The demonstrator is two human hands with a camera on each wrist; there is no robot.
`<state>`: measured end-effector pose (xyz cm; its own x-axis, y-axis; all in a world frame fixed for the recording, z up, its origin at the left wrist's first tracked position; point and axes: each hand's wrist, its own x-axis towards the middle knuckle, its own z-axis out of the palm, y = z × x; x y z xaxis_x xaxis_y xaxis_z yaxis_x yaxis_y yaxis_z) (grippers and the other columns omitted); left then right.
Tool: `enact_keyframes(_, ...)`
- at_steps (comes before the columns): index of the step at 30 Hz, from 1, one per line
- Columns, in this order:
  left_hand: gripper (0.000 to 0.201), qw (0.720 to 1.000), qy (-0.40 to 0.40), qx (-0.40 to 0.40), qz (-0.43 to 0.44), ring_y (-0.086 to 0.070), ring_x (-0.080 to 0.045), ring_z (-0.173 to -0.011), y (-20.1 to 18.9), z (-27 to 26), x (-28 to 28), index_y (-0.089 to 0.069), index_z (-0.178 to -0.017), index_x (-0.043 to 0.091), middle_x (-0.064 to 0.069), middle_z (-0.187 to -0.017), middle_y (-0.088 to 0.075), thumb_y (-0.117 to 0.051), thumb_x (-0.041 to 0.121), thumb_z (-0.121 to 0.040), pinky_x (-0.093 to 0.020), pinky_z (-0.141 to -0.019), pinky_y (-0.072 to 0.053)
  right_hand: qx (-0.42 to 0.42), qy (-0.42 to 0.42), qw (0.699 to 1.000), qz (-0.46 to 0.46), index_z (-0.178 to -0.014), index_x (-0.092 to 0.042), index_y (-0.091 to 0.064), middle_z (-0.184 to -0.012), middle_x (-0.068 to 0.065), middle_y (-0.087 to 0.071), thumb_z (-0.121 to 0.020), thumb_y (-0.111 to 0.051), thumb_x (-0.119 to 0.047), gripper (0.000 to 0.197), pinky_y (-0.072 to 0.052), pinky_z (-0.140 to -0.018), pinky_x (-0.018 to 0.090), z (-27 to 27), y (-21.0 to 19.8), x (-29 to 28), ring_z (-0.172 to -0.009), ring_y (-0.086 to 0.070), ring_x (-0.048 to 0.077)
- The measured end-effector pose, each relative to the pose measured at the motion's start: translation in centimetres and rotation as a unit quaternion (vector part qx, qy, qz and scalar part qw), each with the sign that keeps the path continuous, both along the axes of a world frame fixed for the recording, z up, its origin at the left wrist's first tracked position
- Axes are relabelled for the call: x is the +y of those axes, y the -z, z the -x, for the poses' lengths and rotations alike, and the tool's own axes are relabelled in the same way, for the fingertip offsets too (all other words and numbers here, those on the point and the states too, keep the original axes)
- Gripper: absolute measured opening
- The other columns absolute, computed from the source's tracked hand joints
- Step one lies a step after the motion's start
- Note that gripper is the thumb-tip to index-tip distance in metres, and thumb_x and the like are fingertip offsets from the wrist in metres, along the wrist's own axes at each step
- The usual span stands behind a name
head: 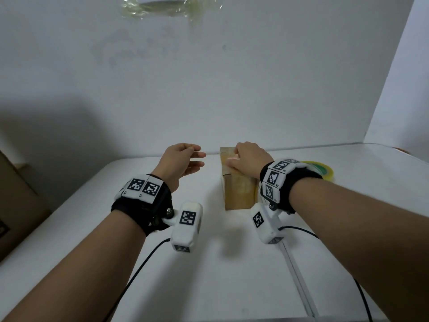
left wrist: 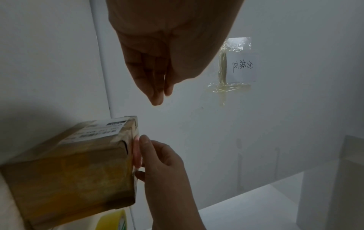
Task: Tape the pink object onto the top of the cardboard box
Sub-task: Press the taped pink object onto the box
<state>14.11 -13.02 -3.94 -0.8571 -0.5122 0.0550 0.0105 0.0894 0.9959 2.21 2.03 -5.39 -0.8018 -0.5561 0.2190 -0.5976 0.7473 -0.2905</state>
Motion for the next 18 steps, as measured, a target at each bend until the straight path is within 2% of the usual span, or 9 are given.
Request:
enact_keyframes(3, 0.024, 1.0, -0.002, 0.001, -0.008, -0.065, -0.016, -0.071, 0.4, -0.3, -0.8, -0.061, -0.109, 0.008, -0.005, -0.098, -0.07, -0.039, 0.014, -0.101, -0.019, -0.061, -0.055, 0.006, 0.006, 1.0, -0.018, -0.118, -0.005, -0.058, -0.122, 0.012, -0.058, -0.09, -0.052, -0.034, 0.041, -0.049, -0.092, 0.039, -0.1, 0.2, -0.4, -0.113, -0.056, 0.03)
enact_keyframes(7, 0.023, 1.0, -0.006, 0.0, -0.018, -0.065, -0.016, -0.071, 0.7, -0.4, -1.1, -0.061, -0.108, 0.009, -0.005, -0.096, -0.07, -0.04, 0.014, -0.101, -0.02, -0.062, -0.054, 0.008, 0.006, 1.0, -0.005, -0.106, -0.001, -0.067, -0.112, 0.015, -0.064, -0.088, -0.055, -0.028, 0.035, -0.053, -0.088, 0.042, -0.2, 0.5, -0.5, -0.104, -0.061, 0.031)
enact_keyframes(11, 0.023, 1.0, -0.005, -0.002, -0.024, -0.065, -0.017, -0.071, 0.6, -0.3, -0.6, -0.061, -0.107, 0.009, -0.006, -0.097, -0.07, -0.039, 0.014, -0.101, -0.021, -0.063, -0.053, 0.006, -0.001, 1.0, 0.015, -0.1, -0.001, -0.07, -0.107, 0.015, -0.065, -0.086, -0.053, -0.025, 0.032, -0.054, -0.086, 0.045, -0.5, 0.7, -0.5, -0.099, -0.061, 0.031)
enact_keyframes(15, 0.024, 1.0, 0.003, 0.0, -0.015, -0.064, -0.016, -0.072, 0.0, -0.3, 0.8, -0.061, -0.11, 0.008, -0.006, -0.098, -0.069, -0.04, 0.014, -0.101, -0.021, -0.064, -0.054, 0.002, -0.015, 0.999, 0.032, -0.122, -0.011, -0.06, -0.121, 0.011, -0.059, -0.091, -0.054, -0.026, 0.035, -0.048, -0.095, 0.043, -0.8, 0.6, 0.3, -0.115, -0.055, 0.029)
enact_keyframes(18, 0.024, 1.0, 0.009, 0.006, -0.008, -0.064, -0.016, -0.07, -0.7, -0.2, 2.0, -0.061, -0.109, 0.008, -0.007, -0.099, -0.069, -0.039, 0.013, -0.101, -0.021, -0.063, -0.054, 0.007, -0.02, 0.998, 0.063, -0.128, -0.016, -0.055, -0.126, 0.008, -0.057, -0.092, -0.055, -0.028, 0.038, -0.047, -0.097, 0.041, -0.9, 0.2, 1.7, -0.119, -0.053, 0.027)
